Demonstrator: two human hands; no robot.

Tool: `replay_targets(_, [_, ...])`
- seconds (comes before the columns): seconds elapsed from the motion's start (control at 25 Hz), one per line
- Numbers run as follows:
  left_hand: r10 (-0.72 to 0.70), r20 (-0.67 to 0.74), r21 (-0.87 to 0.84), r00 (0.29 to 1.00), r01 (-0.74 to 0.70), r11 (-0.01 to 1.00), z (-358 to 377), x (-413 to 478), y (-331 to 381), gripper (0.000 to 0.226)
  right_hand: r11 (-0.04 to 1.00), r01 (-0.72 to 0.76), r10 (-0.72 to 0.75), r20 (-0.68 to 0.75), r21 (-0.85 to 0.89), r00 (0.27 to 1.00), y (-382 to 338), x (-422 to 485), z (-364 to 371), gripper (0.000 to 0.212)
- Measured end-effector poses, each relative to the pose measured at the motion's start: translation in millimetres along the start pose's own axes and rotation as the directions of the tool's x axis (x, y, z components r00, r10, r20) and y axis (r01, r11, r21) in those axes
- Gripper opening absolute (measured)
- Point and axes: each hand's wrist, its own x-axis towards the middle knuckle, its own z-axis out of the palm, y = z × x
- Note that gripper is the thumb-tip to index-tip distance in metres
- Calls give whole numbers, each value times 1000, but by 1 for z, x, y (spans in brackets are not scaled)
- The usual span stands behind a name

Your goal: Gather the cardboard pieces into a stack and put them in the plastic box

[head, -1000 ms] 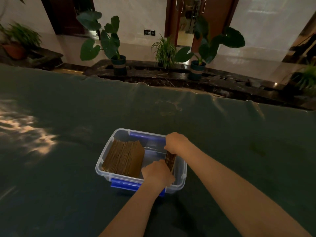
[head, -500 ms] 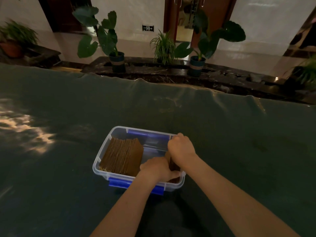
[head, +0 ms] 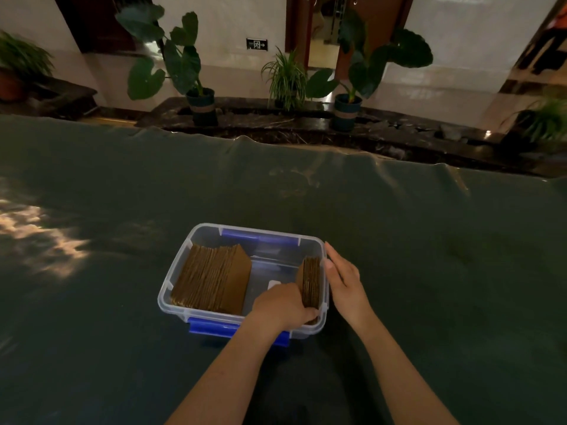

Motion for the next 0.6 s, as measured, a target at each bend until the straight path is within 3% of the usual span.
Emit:
replay_targets(0.24, [-32,0,76,999,32,997,1,-5,3,40,957,-64,45,74,281,996,-15,-11,1,44])
replay_targets(0.6, [-47,-83,86,995,54,995,-5,-14,8,44,954,-125,130,3,271,992,-12,-13,-2,45])
